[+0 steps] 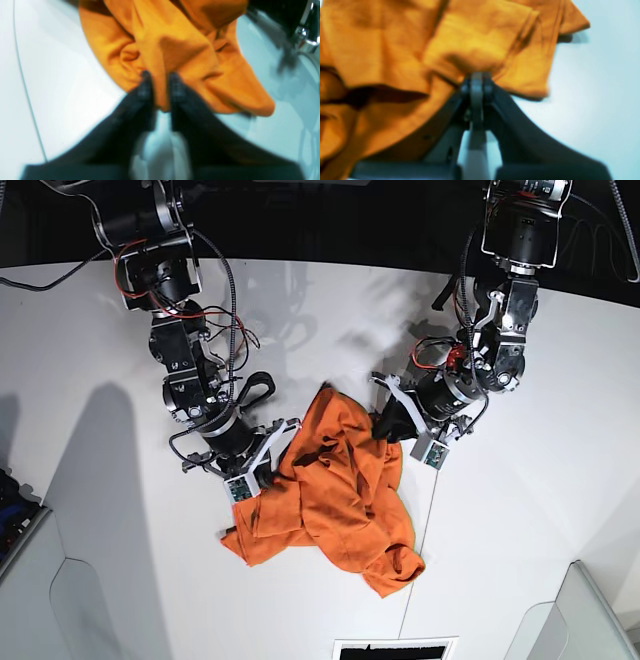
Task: Layout the t-shirt on the table in an organized manner, then fold the t-shirt properly
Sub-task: 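Lower both grippers onto the orange t-shirt and pinch its fabric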
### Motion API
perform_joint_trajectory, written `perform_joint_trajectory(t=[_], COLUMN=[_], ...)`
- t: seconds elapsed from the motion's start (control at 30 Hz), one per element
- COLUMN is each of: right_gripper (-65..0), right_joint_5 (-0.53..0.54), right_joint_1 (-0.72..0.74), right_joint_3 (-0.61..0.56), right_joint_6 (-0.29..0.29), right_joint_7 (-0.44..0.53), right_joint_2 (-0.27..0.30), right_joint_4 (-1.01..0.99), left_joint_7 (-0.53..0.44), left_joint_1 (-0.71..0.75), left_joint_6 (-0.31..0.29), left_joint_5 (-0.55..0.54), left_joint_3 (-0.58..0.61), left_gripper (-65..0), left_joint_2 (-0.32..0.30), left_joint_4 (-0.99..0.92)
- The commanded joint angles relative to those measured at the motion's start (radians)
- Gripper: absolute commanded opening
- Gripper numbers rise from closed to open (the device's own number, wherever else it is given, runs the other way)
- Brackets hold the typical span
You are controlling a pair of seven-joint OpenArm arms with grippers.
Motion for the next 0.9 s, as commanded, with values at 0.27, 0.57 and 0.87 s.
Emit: perform_joint_trajectory(t=[0.27, 0.57, 0.87], right_gripper=[-65.0, -65.0, -39.3], right_joint_5=[-0.051, 0.089, 0.210], right_joint_1=[0.042, 0.029, -0.060], right_joint_3=[0.030, 0.231, 0.122], right_joint_6=[0.006, 0.209, 0.359], right_joint_7=[0.024, -0.091, -0.107], right_joint_2=[0.019, 0.041, 0.030], right_joint_4=[0.158, 0.268, 0.267], left_joint_7=[-0.002, 0.070, 0.155], left_joint_1=[-0.019, -0.019, 0.012], left_joint_6=[-0.008, -0.149, -0.165], left_joint_5=[-0.029, -0.159, -0.245], left_joint_3=[-0.113, -0.139, -0.138], left_gripper=[-65.0, -65.0, -65.0], left_joint_2=[-0.022, -0.148, -0.150], left_joint_4=[0.093, 0.229, 0.232])
